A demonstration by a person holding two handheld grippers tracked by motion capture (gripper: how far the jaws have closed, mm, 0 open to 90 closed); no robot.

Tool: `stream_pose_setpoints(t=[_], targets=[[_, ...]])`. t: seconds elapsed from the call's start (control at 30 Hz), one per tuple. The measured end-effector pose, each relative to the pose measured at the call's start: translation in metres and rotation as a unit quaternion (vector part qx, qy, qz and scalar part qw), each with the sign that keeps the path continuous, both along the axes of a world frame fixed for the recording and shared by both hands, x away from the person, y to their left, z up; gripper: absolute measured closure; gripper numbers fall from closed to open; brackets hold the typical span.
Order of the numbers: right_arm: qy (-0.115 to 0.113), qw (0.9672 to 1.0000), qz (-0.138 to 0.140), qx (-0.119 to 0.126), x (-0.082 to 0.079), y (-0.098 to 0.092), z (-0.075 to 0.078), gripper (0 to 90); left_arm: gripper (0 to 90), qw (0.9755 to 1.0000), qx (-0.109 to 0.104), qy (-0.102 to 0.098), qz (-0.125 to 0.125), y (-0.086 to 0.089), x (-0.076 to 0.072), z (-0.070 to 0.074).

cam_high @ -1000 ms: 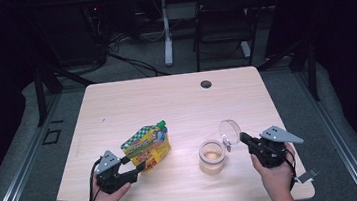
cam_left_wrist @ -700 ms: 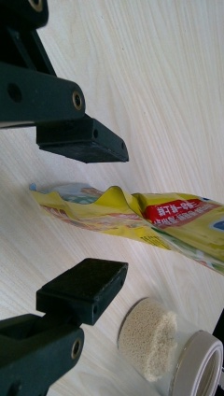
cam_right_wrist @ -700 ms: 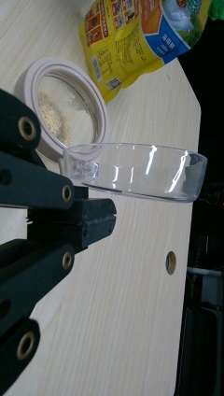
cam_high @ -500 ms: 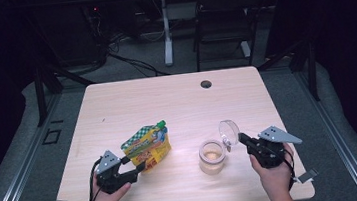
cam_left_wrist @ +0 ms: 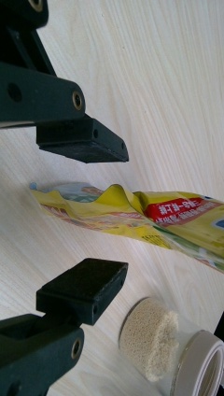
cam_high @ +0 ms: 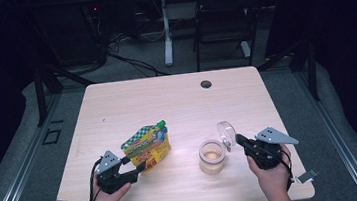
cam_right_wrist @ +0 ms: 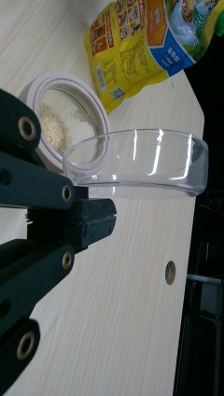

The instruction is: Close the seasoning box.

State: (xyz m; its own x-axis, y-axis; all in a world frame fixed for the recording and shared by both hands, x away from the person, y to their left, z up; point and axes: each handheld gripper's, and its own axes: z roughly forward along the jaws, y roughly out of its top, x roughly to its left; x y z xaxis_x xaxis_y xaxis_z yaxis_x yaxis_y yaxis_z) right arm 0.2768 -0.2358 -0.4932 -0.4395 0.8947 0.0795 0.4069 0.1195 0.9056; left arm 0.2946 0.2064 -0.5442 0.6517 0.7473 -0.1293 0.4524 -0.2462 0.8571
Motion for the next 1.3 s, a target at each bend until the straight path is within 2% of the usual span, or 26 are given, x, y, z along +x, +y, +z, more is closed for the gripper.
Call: stream_pose_setpoints(t=[0.7,0.87,1.07,1.3], targets=[[0.007,0.9983,0.053,-0.024,-0.003,0.027,-0.007,90.0,40.8,1.0000,0.000,0.001,0.000,0.000,0.000,0.001],[0.003,0.9983,0.055,-0.021,-0.004,0.029,-0.007,90.0,40.8,0.9999,-0.009,-0.004,0.002,0.002,-0.001,0.002],[0.002,0.9983,0.055,-0.018,-0.004,0.027,-0.006,88.6,40.8,1.0000,-0.006,-0.002,0.002,0.001,-0.002,0.003],[-0.003,0.9986,0.051,-0.015,-0.006,0.021,-0.003,87.9,40.7,0.9999,-0.009,-0.007,0.000,-0.001,-0.003,0.005]])
